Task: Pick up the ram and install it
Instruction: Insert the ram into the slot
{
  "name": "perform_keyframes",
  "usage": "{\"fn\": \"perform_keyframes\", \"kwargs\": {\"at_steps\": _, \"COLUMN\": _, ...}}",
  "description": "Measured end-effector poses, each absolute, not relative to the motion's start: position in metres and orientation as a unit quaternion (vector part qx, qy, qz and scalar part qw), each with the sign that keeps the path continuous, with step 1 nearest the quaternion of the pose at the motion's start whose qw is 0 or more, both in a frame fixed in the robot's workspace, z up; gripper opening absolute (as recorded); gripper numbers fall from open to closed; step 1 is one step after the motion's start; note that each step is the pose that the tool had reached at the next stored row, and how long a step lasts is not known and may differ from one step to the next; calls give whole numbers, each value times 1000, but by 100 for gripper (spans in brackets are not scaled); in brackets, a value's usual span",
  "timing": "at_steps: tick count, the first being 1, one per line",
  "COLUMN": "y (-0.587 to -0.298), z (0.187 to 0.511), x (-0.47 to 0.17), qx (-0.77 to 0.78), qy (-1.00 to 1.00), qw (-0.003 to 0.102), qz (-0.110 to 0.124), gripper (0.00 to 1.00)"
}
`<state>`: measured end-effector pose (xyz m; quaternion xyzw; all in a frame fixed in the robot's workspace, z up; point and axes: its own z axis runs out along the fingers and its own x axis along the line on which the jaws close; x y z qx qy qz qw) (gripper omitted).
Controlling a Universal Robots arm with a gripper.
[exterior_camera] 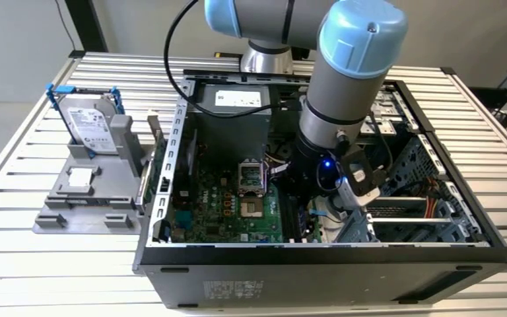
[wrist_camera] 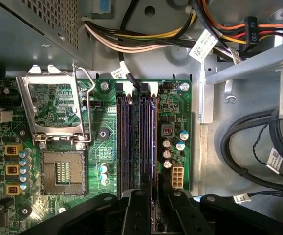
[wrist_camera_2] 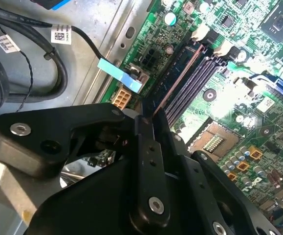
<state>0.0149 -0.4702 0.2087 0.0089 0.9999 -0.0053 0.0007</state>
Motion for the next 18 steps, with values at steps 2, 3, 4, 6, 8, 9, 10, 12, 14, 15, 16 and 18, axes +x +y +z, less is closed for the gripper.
{"fn": "perform_keyframes", "kwargs": {"at_steps": 2, "y": -470, "z": 213, "x": 15, "qx": 9, "qy": 1000, "qw": 1, "qz": -6, "gripper": 100}}
{"fn": "perform_keyframes", "kwargs": {"at_steps": 3, "y": -470, "z": 217, "x": 15, "qx": 9, "qy": 1000, "qw": 0, "qz": -6, "gripper": 100}}
{"fn": "perform_keyframes", "kwargs": {"at_steps": 4, "y": -470, "z": 222, "x": 15, "qx": 10, "qy": 1000, "qw": 0, "qz": -6, "gripper": 100}}
{"fn": "perform_keyframes", "kwargs": {"at_steps": 6, "y": -470, "z": 231, "x": 15, "qx": 10, "qy": 1000, "qw": 0, "qz": -6, "gripper": 100}}
{"fn": "perform_keyframes", "kwargs": {"at_steps": 8, "y": -470, "z": 240, "x": 15, "qx": 10, "qy": 1000, "qw": 0, "qz": -6, "gripper": 100}}
{"fn": "perform_keyframes", "kwargs": {"at_steps": 9, "y": -470, "z": 244, "x": 15, "qx": 10, "qy": 1000, "qw": 0, "qz": -6, "gripper": 100}}
{"fn": "perform_keyframes", "kwargs": {"at_steps": 10, "y": -470, "z": 248, "x": 15, "qx": 10, "qy": 1000, "qw": 0, "qz": -6, "gripper": 100}}
{"fn": "perform_keyframes", "kwargs": {"at_steps": 12, "y": -470, "z": 251, "x": 15, "qx": 11, "qy": 1000, "qw": -1, "qz": -6, "gripper": 100}}
{"fn": "perform_keyframes", "kwargs": {"at_steps": 14, "y": -470, "z": 251, "x": 15, "qx": 11, "qy": 1000, "qw": -1, "qz": -6, "gripper": 100}}
{"fn": "perform_keyframes", "kwargs": {"at_steps": 15, "y": -470, "z": 252, "x": 15, "qx": 11, "qy": 1000, "qw": -1, "qz": -6, "gripper": 100}}
{"fn": "perform_keyframes", "kwargs": {"at_steps": 16, "y": -470, "z": 252, "x": 15, "qx": 11, "qy": 1000, "qw": -1, "qz": -6, "gripper": 100}}
{"fn": "perform_keyframes", "kwargs": {"at_steps": 18, "y": -470, "z": 252, "x": 15, "qx": 11, "qy": 1000, "qw": -1, "qz": -6, "gripper": 0}}
